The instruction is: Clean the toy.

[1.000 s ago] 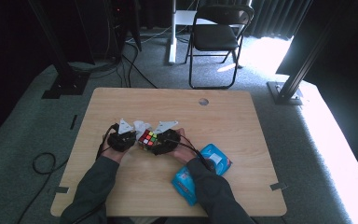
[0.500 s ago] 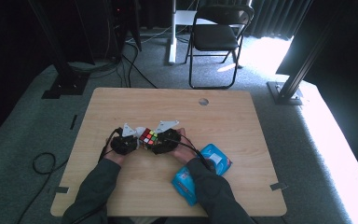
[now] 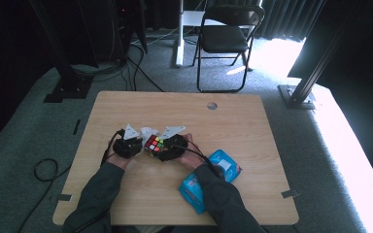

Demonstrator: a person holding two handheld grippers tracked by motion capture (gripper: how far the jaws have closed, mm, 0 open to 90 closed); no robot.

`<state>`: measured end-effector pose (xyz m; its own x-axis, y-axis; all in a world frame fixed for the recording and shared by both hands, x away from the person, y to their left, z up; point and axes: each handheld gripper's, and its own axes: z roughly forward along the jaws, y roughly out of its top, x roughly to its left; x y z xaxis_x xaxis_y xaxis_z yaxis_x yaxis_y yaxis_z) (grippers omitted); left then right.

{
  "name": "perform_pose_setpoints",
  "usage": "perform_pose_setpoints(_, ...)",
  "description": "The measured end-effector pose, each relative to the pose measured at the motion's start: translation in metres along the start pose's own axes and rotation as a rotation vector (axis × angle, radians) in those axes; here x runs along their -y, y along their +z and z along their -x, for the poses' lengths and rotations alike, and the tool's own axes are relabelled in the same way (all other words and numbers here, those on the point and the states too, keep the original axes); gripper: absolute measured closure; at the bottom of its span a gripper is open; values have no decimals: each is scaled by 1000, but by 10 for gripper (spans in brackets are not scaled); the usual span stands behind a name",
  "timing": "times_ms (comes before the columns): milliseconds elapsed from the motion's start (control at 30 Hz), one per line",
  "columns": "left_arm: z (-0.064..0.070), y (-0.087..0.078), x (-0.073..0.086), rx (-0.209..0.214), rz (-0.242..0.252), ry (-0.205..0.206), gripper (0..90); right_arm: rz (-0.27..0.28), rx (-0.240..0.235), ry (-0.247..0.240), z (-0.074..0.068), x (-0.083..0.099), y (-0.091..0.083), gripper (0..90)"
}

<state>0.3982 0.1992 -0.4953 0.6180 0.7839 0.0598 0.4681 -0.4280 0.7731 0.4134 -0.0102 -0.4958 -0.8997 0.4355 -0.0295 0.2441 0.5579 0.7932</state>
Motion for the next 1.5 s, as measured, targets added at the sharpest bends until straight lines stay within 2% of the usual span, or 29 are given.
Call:
perform_pose_setpoints(133, -1, -4, -4, 8, 30, -5, 835, -4, -7, -10, -1, 0, 1, 343)
perform_pose_setpoints(300, 1, -2, -5, 10, 29, 2, 835, 1, 2, -6, -1, 0, -1, 343)
perform_pose_setpoints(400, 2, 3, 1, 9, -3, 11, 835, 8, 6, 0, 0, 0, -1, 342)
perform_pose_setpoints(633, 3, 9, 11, 9, -36, 11, 835, 16, 26, 13, 2, 0, -3, 343)
perform_pose_setpoints(1133, 6, 16, 20, 11, -69, 5, 835, 53, 56, 37, 5, 0, -7, 343)
perform_pose_setpoints(1300, 14, 22, 24, 29, -95, 32, 835, 69, 69, 49, 6, 0, -9, 343)
perform_pose_setpoints(1400, 19, 24, 23, 48, -81, 30, 835, 76, 71, 58, 7, 0, -10, 343)
perform_pose_setpoints(1500, 26, 24, 20, 60, -75, 49, 835, 73, 75, 52, 7, 0, -10, 343)
